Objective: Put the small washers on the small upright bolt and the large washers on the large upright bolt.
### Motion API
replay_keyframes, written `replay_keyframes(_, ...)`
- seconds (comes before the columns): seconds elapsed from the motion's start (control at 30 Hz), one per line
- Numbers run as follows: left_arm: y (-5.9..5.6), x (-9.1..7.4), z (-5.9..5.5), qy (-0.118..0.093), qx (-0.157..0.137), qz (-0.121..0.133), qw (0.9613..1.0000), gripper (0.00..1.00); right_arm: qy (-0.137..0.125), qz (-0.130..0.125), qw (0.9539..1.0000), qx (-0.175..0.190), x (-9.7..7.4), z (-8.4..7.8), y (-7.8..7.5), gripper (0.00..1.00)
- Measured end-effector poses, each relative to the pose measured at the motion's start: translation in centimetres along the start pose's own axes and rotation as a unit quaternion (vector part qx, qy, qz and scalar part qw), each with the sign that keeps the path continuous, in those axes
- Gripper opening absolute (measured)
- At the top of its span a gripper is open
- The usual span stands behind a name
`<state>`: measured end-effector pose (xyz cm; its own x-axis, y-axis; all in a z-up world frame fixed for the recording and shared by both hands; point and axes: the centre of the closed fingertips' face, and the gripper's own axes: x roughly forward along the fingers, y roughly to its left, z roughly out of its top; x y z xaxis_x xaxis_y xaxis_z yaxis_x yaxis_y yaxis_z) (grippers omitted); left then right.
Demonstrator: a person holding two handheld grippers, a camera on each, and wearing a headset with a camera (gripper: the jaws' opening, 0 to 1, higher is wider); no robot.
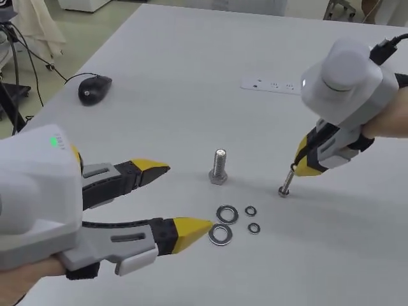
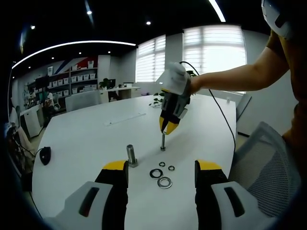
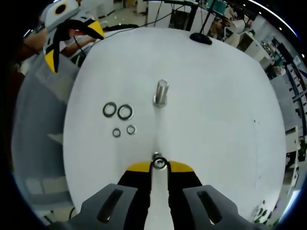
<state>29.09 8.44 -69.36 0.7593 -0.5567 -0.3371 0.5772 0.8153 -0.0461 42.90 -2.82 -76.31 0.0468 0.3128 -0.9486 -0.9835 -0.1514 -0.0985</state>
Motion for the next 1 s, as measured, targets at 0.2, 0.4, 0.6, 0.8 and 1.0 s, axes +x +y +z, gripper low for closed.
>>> replay_keyframes(0.2,0.1,-0.2,-0.2,0.000,-0.001,0.002,1.0000,0.55,0.002,-0.002,1.0000,-0.006,0.4,0.2,-0.1,0.12)
replay_keyframes(0.4,0.2,-0.3,-0.2,-0.001,-0.003,0.004,1.0000,0.55,0.008,0.002,0.9999,-0.011,0.9,0.1,0.0,0.12)
replay_keyframes(0.6,0.2,-0.4,-0.4,0.002,-0.003,0.005,1.0000,0.55,0.010,0.007,0.9998,-0.013,1.7,-0.4,0.3,0.12)
replay_keyframes(0.8,0.2,-0.4,-0.7,0.005,-0.004,0.006,1.0000,0.55,0.007,0.011,0.9998,-0.017,2.8,-0.8,0.4,0.13)
replay_keyframes(1.0,0.4,-0.6,-0.9,0.009,-0.006,0.010,0.9999,0.55,0.002,0.017,0.9996,-0.023,4.1,-1.0,0.6,0.13)
